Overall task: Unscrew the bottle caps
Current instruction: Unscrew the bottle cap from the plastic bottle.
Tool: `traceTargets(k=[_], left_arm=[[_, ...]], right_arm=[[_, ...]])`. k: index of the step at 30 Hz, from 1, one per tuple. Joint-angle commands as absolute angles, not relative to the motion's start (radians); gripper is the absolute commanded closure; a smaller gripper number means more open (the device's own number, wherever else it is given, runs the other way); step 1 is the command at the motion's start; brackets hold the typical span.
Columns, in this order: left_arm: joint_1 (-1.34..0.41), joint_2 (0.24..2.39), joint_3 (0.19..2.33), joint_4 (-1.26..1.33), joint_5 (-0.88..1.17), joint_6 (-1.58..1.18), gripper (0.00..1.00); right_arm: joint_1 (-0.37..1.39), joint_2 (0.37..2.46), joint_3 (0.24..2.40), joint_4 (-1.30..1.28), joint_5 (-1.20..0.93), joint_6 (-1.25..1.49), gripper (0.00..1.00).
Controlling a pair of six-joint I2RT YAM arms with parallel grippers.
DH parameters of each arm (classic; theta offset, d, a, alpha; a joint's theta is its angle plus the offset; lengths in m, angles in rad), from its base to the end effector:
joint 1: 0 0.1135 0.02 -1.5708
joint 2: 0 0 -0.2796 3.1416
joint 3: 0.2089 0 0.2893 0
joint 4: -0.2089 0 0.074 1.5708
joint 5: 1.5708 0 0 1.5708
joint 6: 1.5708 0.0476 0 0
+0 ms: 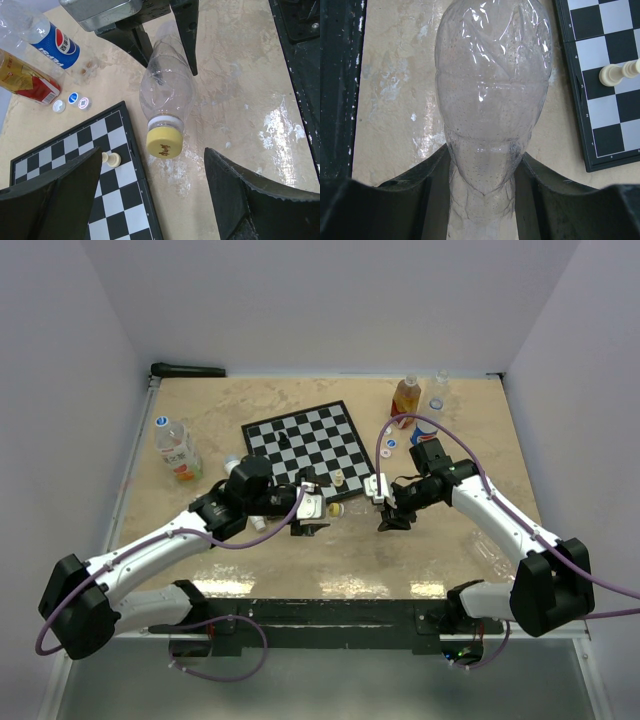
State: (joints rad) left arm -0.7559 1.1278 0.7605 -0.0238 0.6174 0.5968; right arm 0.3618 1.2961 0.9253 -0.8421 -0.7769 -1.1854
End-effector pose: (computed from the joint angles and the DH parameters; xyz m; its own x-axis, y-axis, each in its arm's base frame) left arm 0.1922 -0.2191 0.2775 0.3038 0.3434 -0.8887 0.9406 0.0401 0.3370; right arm 0.2384 0.1259 0.2349 0.1174 -0.6621 -0.7402 -0.9930 -0.0892 -0.0778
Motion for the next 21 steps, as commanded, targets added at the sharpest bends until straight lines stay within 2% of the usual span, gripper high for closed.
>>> traceTargets(k=[1,21], left_arm=[[-0.762,1.134,0.776,0.015,0.652,0.617,0.14],[-0.761,1.120,0.746,0.049,0.646,0.575,0.15]], right_arm=[[0.367,1.296,0.923,-0.830,-0.802,-1.175,0.98],[0.368,1.296,0.925,-0.830,-0.802,-1.175,0.98]])
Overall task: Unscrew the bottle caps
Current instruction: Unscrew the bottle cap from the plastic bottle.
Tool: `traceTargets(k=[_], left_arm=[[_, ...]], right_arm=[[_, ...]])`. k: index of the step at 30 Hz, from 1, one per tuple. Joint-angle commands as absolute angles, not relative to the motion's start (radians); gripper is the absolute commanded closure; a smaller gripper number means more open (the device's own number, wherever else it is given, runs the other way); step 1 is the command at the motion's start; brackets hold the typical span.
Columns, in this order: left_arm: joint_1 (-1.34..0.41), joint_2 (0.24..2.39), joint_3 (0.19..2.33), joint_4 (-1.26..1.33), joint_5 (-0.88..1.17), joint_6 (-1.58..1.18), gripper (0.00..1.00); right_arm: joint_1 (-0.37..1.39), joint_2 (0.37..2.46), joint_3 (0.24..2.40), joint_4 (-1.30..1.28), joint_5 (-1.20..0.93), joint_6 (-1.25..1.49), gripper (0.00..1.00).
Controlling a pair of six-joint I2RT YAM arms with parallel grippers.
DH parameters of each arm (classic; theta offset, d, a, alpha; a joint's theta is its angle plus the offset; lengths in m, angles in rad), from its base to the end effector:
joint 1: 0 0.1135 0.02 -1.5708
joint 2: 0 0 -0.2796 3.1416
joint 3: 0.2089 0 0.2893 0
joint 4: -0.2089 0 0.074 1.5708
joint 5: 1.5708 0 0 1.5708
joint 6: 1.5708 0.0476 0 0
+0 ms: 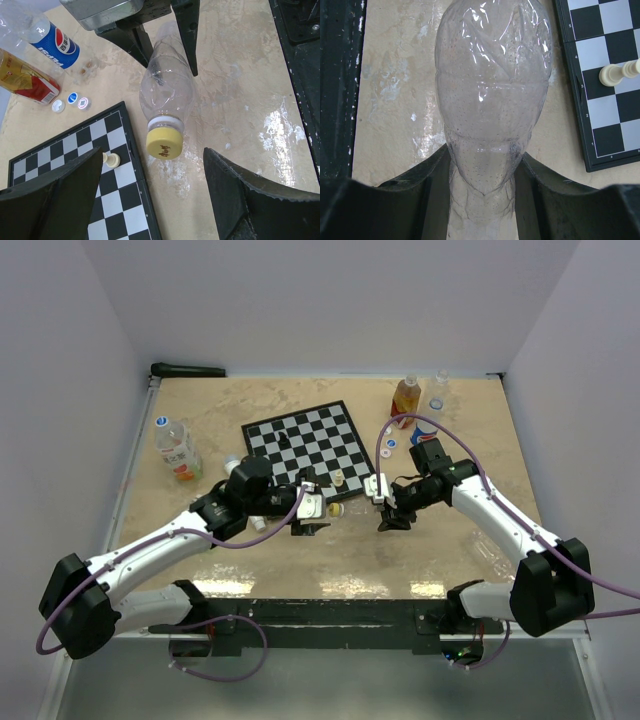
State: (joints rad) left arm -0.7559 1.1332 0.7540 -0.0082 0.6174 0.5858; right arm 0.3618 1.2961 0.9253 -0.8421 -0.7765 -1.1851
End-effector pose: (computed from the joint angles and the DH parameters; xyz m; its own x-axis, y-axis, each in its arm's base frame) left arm 0.1929 -0.2197 0.2751 0.2958 0.3407 -0.8924 0.9430 0.0447 0.3297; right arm 0.2384 0.1259 0.2349 0.1171 -0.6624 -0.7399 -0.9930 -0.0888 -0.0776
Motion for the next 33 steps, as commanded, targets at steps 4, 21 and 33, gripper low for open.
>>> traceTargets(k=[4,21,33], left_arm=[[-0.761,1.118,0.744,0.051,0.646,0.574,0.15],[-0.761,1.109,0.732,0.054,0.643,0.580,0.15],[-0.761,1.098,0.727,0.046,0.637,0.594,0.15]], right_arm=[[0.368,1.296,0.925,-0.830,-0.802,-1.175,0.98],[0.368,1.296,0.925,-0.830,-0.802,-1.175,0.98],[0.368,1.298,0.925,-0.830,-0.802,-1.175,0.98]])
